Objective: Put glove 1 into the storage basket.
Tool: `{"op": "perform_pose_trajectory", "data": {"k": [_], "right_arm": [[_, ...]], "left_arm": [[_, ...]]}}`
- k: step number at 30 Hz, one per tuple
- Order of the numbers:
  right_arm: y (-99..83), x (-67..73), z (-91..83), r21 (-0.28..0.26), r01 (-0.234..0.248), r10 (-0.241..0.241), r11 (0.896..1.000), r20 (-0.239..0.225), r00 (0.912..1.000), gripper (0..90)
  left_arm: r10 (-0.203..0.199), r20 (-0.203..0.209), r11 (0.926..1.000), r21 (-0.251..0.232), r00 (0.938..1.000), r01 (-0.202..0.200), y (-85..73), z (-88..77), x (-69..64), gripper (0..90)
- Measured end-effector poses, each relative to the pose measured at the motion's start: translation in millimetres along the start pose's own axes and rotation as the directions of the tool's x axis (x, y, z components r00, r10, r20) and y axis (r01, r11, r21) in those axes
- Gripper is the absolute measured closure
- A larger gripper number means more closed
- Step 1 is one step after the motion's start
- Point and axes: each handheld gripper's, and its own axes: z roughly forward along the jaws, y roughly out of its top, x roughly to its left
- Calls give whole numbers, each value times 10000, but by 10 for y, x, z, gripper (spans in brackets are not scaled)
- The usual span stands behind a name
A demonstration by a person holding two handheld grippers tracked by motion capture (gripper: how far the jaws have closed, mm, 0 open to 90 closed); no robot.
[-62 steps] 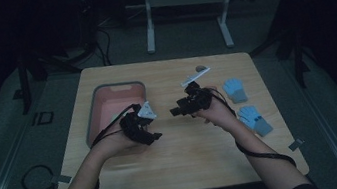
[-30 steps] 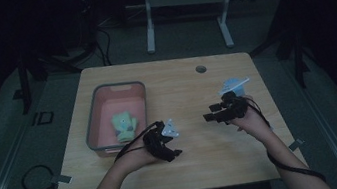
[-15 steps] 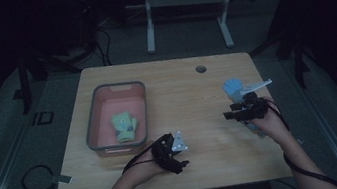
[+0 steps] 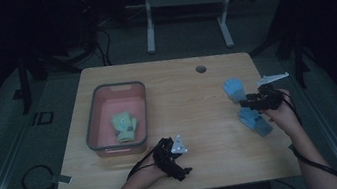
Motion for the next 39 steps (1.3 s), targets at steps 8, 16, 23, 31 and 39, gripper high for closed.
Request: {"op": "perform_pose_trajectory", "data": {"k": [8,16,23,31,39], "right_arm": [[155,-221,101,-365,-479,501,9982,602,9969,529],[238,-377,348,-165,-603,616,9980,909,9940,550],[233,-499,654,392,-976,907,9944,1519,9842,575],[182,-535,886,778,-877,713,9931,1930,9786,568],[164,-500,947,946,-1487,1286,9844,1909,9731,762]], "left_arm": [[-229,-510,9983,-553,9984,201,-65,-7,-9,27],[-345,-469,9936,-1090,9983,292,-108,-54,-22,27],[-394,-424,9904,-1341,9983,334,-147,-76,2,27],[-309,-392,9895,-1426,9988,250,-170,-76,13,27],[-274,-332,9885,-1498,9991,222,-183,-87,20,27]]}}
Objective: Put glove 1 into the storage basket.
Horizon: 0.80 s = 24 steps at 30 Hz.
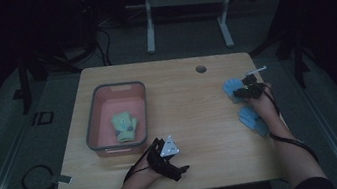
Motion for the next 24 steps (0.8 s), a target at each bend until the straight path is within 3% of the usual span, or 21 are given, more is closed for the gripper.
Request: {"op": "perform_pose_trajectory", "data": {"k": [5,8,16,24], "right_arm": [[38,45,-6,190,-439,440,9989,-24,9990,839],[50,67,-66,-20,-916,915,9958,-281,9954,854],[127,234,-357,-577,-910,878,9942,-561,9946,863],[59,747,-797,-1146,-540,426,9919,-1001,9941,864]], "left_arm": [[103,-4,9999,45,9999,-103,-8,7,-6,27],[133,-16,9999,67,9999,-133,-17,8,-1,27],[143,-42,9999,46,9999,-143,-14,10,-4,27],[182,-7,9998,1,9998,-182,-16,7,1,27]]}}
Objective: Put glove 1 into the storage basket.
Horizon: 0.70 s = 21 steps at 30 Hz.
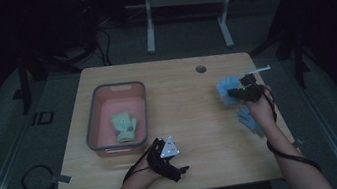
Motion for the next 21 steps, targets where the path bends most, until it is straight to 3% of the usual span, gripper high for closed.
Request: {"op": "perform_pose_trajectory", "data": {"k": [4,7,8,10,15,20,21], "right_arm": [[-50,289,-211,-393,75,-87,9992,-293,9995,864],[-108,467,-306,-529,172,-198,9985,-493,9986,864],[-108,467,-306,-529,172,-198,9985,-493,9986,864],[-189,643,-365,-603,217,-260,9979,-716,9971,864],[-327,867,-388,-635,349,-399,9974,-797,9960,864],[-446,1009,-322,-471,105,-156,9988,-1103,9938,864],[-473,1044,-304,-474,183,-229,9987,-984,9949,864]], "left_arm": [[83,-50,9999,56,10000,-83,-3,-3,-5,27],[68,-41,10000,29,10000,-68,-11,-3,-1,27],[68,-41,10000,29,10000,-68,-11,-3,-1,27],[64,-4,10000,-1,10000,-64,-15,-3,6,27],[86,-8,10000,-26,10000,-87,-18,-4,7,27],[28,38,10000,-80,10000,-27,-30,-8,16,27],[-15,54,9999,-122,10000,16,-35,-7,20,27]]}}
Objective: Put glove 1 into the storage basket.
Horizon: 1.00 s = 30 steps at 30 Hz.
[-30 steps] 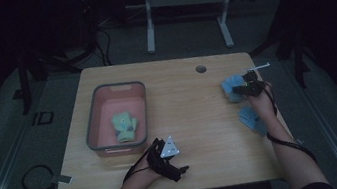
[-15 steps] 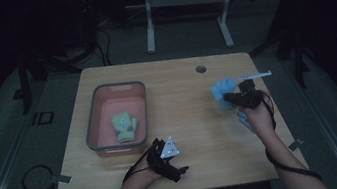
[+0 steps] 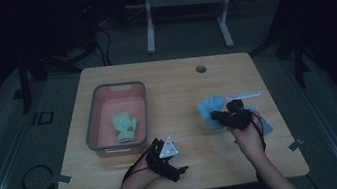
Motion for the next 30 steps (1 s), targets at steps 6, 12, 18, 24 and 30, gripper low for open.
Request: {"op": "perform_pose_trajectory", "data": {"k": [6,12,18,24,30], "right_arm": [[-137,78,178,168,-190,189,9997,40,9998,863],[-263,128,352,232,-280,268,9993,483,9985,862],[-323,131,487,222,-823,816,9964,273,9963,861],[-381,132,652,390,-731,704,9966,665,9953,860],[-466,69,716,583,-695,634,9959,994,9930,845]], "left_arm": [[-78,37,9998,-172,10000,78,-23,-3,26,27],[-10,21,9999,-125,10000,10,-21,4,4,27],[100,24,9999,-67,9999,-100,-20,4,1,27],[81,91,9999,-119,9999,-80,-22,-4,-4,27],[130,103,9999,-72,9999,-129,-22,0,-2,27]]}}
